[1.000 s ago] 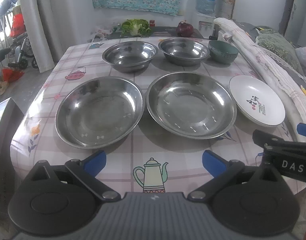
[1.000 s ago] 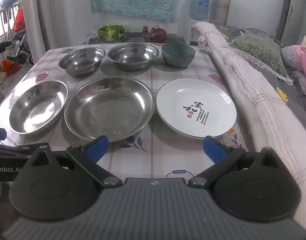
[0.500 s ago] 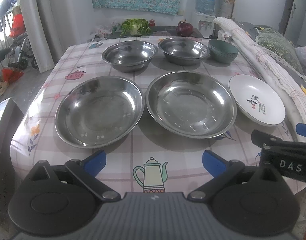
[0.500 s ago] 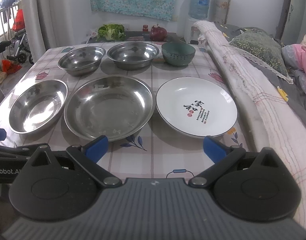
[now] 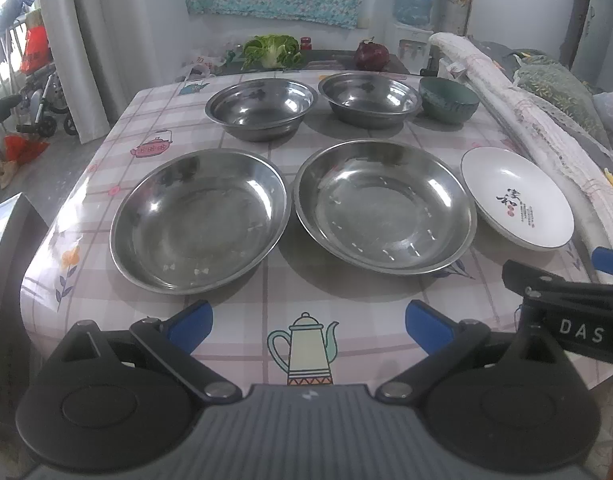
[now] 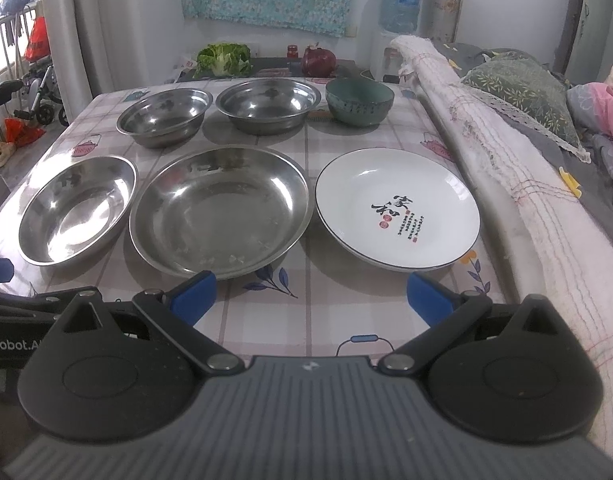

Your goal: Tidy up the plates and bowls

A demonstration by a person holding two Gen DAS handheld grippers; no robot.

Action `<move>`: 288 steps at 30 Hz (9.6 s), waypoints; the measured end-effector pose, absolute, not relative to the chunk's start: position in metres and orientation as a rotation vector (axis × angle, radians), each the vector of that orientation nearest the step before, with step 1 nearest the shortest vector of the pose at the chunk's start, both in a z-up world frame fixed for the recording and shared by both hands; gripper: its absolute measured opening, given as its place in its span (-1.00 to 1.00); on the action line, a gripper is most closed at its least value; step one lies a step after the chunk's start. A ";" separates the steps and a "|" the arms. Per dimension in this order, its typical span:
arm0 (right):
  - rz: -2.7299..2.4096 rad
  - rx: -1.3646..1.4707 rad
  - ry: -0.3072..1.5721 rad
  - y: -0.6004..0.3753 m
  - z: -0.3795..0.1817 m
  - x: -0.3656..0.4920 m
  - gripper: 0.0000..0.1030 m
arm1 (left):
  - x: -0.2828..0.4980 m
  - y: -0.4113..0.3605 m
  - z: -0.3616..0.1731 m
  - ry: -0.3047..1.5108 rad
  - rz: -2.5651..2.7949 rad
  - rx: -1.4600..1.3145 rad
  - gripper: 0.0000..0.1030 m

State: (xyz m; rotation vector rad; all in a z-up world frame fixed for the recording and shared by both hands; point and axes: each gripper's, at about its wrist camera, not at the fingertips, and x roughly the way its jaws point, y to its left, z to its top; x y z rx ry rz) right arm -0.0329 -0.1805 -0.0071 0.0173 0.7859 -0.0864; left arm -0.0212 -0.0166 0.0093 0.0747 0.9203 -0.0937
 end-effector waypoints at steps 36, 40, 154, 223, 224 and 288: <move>-0.084 0.020 0.791 -0.179 -0.010 -0.032 0.98 | -0.017 -0.013 0.005 0.949 -0.088 0.065 1.00; -0.083 0.022 0.793 -0.180 -0.010 -0.031 0.98 | -0.016 -0.013 0.003 0.956 -0.089 0.066 1.00; 0.316 0.398 0.995 -0.146 -0.068 0.321 -0.63 | 0.319 0.082 -0.036 1.079 0.034 0.072 -0.38; 0.066 0.372 0.907 -0.281 -0.062 0.371 -0.69 | 0.362 -0.082 -0.022 0.968 -0.160 0.214 -0.43; 0.069 0.378 0.906 -0.282 -0.062 0.372 -0.68 | 0.360 -0.081 -0.020 0.961 -0.160 0.219 -0.37; 0.040 0.348 0.995 -0.416 -0.084 0.328 -0.73 | 0.312 -0.230 -0.023 1.043 -0.305 0.031 -0.41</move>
